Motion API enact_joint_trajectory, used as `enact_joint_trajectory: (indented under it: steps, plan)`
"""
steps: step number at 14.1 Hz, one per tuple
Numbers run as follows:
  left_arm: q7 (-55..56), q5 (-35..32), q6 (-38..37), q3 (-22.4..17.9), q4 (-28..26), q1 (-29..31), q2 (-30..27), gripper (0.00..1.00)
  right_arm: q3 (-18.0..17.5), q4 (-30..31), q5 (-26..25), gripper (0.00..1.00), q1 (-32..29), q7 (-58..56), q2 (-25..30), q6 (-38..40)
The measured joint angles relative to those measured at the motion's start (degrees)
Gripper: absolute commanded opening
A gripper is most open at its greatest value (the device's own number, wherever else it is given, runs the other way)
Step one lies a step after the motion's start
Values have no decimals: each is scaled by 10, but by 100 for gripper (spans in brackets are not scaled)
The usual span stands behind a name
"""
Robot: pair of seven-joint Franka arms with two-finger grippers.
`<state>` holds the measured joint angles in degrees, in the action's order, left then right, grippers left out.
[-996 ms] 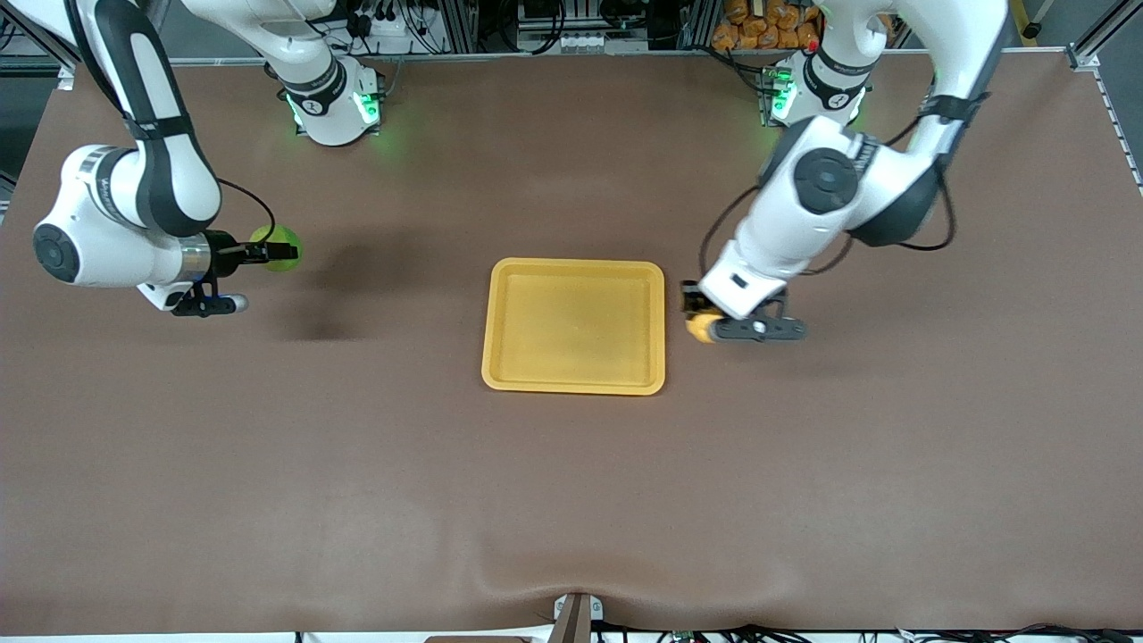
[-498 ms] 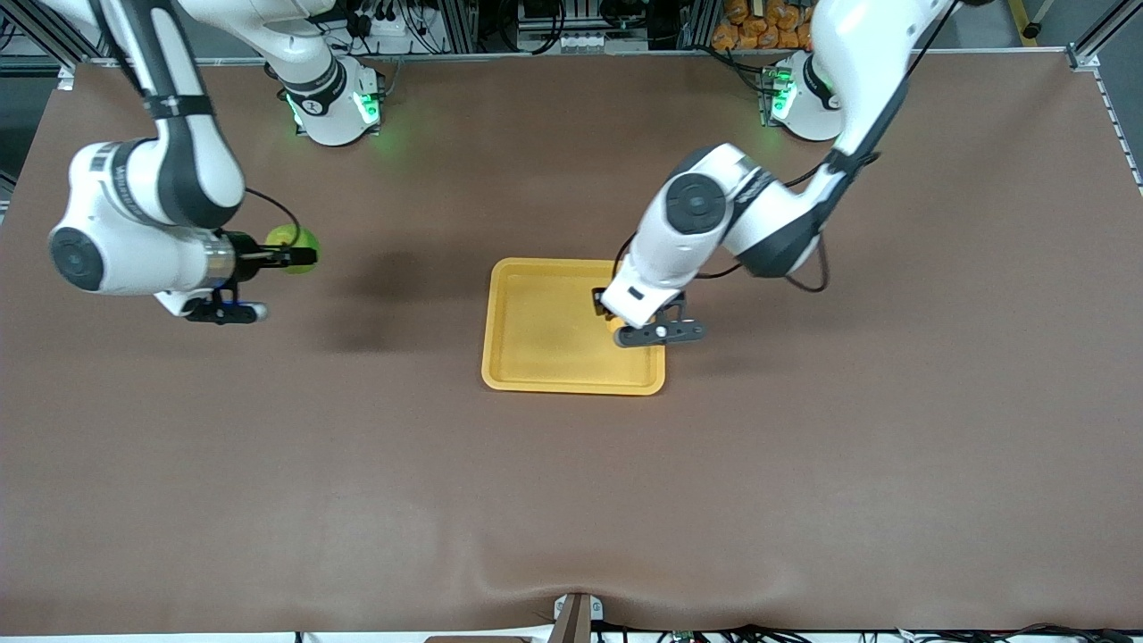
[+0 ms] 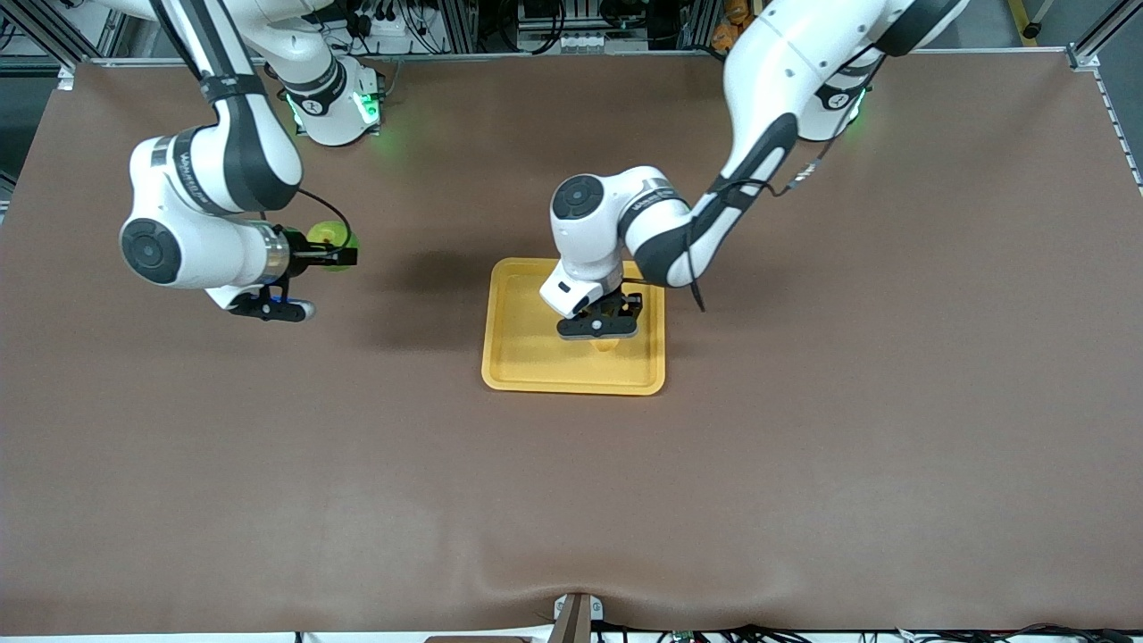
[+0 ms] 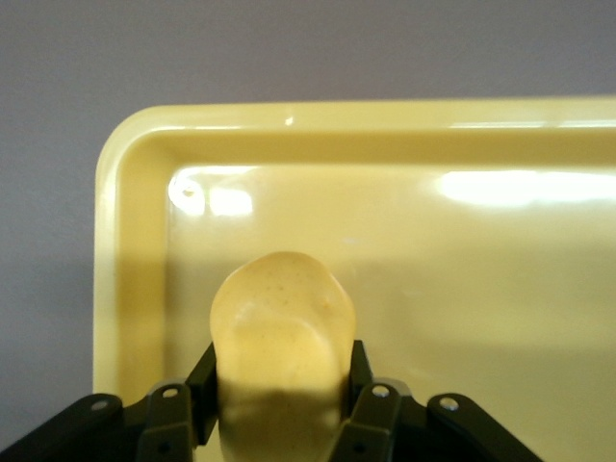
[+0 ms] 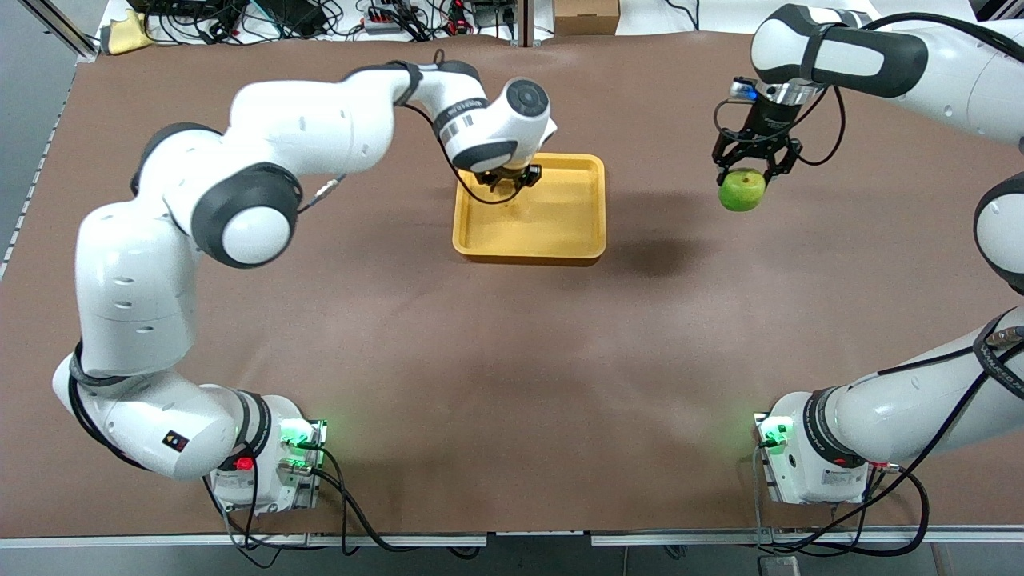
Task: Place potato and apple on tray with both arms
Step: 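Carry the potato with the left gripper over the yellow tray, then lower the potato onto the tray and open the left gripper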
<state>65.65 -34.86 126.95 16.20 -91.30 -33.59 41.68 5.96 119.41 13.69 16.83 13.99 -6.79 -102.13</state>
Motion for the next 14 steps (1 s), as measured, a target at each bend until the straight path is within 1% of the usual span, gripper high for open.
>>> enact_joint_trajectory:
  steps: [2, 3, 4, 10, 14]
  plan:
    - [0, -4, -11, -58, 1, -55, 6, 0, 0, 0, 25, 0, 13, 13, 0, -9]
    - [0, -5, -22, -77, 1, -75, 7, 0, 0, 0, 34, 0, 19, 22, -1, -13]
    - [0, -5, -34, -87, 2, -88, 8, 0, 0, 0, 38, 0, 25, 36, -1, -20]
    - [-25, -10, -79, -94, 10, -91, 7, 0, -1, 0, 50, 0, 89, 122, -18, -74]
    - [-44, -10, -90, -96, 10, -84, 7, 0, -1, -1, 56, 0, 120, 165, -30, -105]
